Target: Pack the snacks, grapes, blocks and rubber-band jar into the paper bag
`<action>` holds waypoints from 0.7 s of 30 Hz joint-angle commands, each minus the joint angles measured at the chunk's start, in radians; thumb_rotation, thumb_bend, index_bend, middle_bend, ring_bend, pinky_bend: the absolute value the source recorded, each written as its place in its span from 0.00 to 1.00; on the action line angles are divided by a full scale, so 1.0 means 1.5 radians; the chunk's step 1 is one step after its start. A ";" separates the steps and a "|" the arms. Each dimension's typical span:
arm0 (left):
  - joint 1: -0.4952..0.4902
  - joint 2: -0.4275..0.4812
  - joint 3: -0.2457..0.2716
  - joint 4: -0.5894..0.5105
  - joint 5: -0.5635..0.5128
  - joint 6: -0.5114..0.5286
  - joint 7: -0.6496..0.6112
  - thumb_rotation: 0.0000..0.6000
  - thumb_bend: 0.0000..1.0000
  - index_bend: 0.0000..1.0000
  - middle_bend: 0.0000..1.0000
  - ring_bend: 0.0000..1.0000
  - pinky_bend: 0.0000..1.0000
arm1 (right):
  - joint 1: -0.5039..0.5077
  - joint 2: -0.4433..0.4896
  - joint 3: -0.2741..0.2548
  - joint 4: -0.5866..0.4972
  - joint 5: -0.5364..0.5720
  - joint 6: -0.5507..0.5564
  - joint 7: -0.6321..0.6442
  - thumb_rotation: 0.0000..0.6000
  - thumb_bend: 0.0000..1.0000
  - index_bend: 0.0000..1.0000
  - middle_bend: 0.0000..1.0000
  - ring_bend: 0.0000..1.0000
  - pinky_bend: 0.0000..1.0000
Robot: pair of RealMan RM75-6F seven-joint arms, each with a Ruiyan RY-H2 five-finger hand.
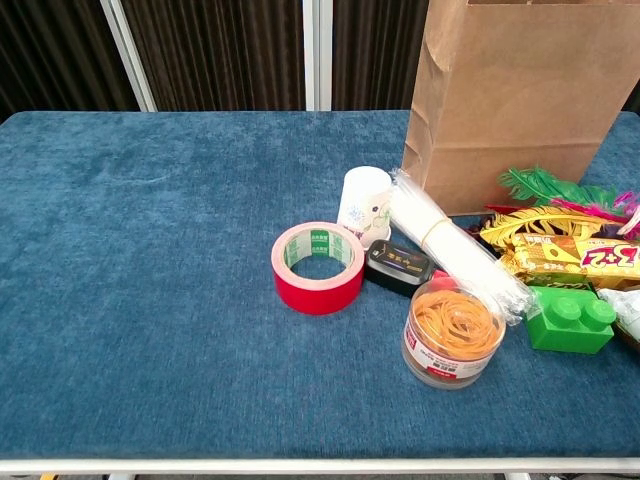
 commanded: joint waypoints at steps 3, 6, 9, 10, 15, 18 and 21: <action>0.001 0.001 0.002 -0.004 0.006 0.003 0.001 1.00 0.11 0.12 0.13 0.02 0.21 | -0.157 0.048 -0.177 -0.037 0.028 -0.025 -0.042 1.00 0.00 0.37 0.39 0.72 0.78; -0.001 0.002 0.000 -0.008 0.006 0.002 0.002 1.00 0.11 0.12 0.13 0.02 0.21 | -0.179 0.056 -0.185 -0.027 0.110 -0.054 -0.029 1.00 0.02 0.37 0.39 0.72 0.79; -0.001 0.000 0.001 -0.007 0.005 -0.001 0.001 1.00 0.11 0.12 0.13 0.02 0.21 | -0.189 0.048 -0.174 0.013 0.167 -0.072 -0.011 1.00 0.07 0.37 0.40 0.74 0.80; -0.001 -0.001 0.003 -0.006 0.005 -0.002 0.001 1.00 0.11 0.12 0.13 0.02 0.21 | -0.190 0.043 -0.169 0.027 0.184 -0.078 -0.004 1.00 0.08 0.37 0.40 0.75 0.80; -0.001 -0.006 0.005 -0.001 0.006 -0.007 0.000 1.00 0.11 0.12 0.13 0.02 0.21 | -0.186 0.022 -0.133 0.085 0.311 -0.139 0.039 1.00 0.16 0.37 0.40 0.78 0.81; -0.002 -0.008 0.005 0.005 0.005 -0.007 -0.003 1.00 0.11 0.12 0.13 0.02 0.21 | -0.179 0.003 -0.112 0.128 0.380 -0.177 0.068 1.00 0.18 0.37 0.40 0.80 0.81; 0.000 -0.010 0.007 0.011 0.005 -0.007 -0.007 1.00 0.11 0.12 0.13 0.02 0.21 | -0.178 -0.027 -0.099 0.181 0.414 -0.196 0.092 1.00 0.18 0.37 0.40 0.81 0.82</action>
